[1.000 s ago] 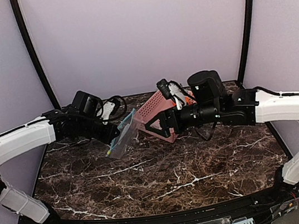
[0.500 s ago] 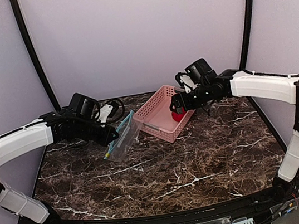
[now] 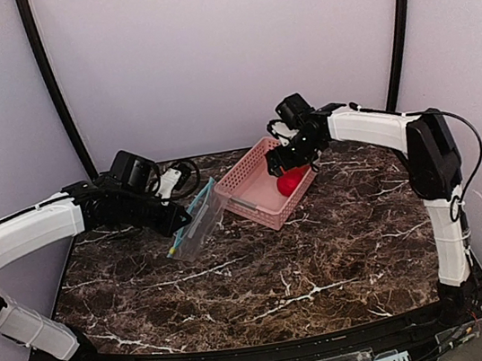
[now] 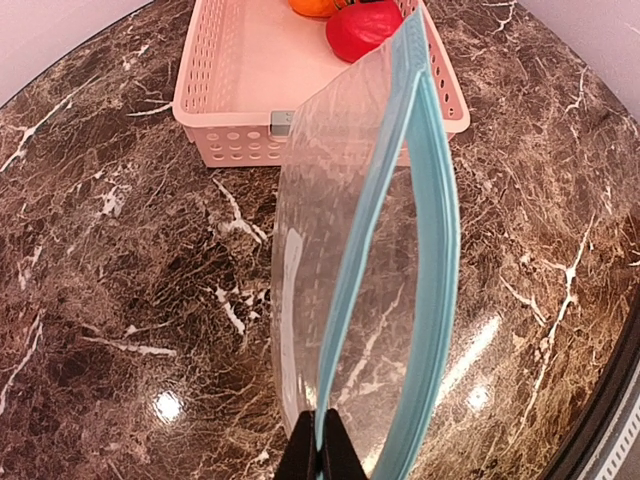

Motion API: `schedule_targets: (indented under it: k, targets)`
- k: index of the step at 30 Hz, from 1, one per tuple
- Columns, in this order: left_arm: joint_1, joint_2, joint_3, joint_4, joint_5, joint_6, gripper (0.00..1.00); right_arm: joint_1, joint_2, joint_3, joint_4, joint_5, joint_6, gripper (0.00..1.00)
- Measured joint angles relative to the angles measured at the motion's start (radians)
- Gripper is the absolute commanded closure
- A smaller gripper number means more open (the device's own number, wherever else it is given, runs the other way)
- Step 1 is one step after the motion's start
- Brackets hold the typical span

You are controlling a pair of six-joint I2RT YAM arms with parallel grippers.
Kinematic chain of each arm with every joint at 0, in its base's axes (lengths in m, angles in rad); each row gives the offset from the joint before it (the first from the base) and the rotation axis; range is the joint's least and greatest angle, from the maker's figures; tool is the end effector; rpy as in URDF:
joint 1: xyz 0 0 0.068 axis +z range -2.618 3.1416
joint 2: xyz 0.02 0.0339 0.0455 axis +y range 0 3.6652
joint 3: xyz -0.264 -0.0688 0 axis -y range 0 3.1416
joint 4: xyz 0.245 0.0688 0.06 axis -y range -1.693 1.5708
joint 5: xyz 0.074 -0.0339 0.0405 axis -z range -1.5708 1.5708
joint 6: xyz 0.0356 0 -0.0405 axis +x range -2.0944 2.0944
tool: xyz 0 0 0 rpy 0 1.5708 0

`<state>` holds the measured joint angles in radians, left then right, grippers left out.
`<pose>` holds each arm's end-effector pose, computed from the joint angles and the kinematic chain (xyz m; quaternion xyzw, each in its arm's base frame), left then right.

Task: Place the food in the zip-top bag and seal the zipper
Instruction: Pick up the fake fruit from the bin.

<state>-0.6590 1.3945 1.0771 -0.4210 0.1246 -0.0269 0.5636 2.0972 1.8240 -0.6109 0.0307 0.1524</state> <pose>0.2392 -0.1909 0.2804 0.3077 0.8598 -0.1893 0.3609 0.4015 0.2524 0.2487 -0.1872 0.9227 0.1044 0.3203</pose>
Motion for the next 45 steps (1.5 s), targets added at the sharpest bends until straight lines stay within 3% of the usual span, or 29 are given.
schedule_targets:
  k: [7,33,45]
  targets:
    - [0.0,-0.002,0.0,0.0,0.019,-0.005,0.99,-0.002,0.119,0.129,-0.094,0.049,-0.018,0.09]
    - [0.0,-0.008,0.0,0.0,0.043,-0.009,0.99,-0.026,0.229,0.207,-0.149,0.029,-0.017,0.14]
    - [0.0,-0.01,0.0,0.0,0.044,-0.011,0.99,-0.026,0.232,0.207,-0.153,0.003,-0.005,0.28]
